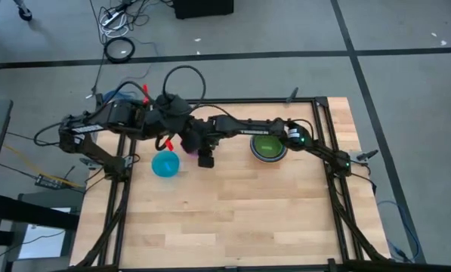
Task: Nest bowls inside each other
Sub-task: Stack the purple bowl on the top green bowl
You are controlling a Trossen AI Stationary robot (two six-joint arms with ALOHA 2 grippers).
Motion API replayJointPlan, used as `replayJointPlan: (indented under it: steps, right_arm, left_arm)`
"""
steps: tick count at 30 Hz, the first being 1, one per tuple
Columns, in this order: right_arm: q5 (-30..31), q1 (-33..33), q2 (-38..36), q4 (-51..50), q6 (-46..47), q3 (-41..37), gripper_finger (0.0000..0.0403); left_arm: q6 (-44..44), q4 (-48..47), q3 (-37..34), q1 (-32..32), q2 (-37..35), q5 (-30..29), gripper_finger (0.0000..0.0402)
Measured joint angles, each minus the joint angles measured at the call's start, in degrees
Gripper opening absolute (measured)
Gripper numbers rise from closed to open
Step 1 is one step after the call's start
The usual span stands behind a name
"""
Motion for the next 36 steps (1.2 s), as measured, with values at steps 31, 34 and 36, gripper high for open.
replayJointPlan:
  steps: [31,34,36]
  right_arm:
    - [5.7,0.4,0.3,10.7,-7.9,-3.2,0.0206]
    - [5.9,0.0,0.3,11.9,-7.4,-6.2,0.0205]
    - [5.9,0.0,0.4,13.3,-7.0,-8.0,0.0205]
  left_arm:
    - [-0.4,-1.6,0.0,-1.0,-0.1,-0.9,0.0081]
    - [-0.7,-1.7,0.0,-1.0,-0.1,-0.9,0.0081]
    - [-0.7,-1.7,0.0,-1.0,-0.1,-0.9,0.0081]
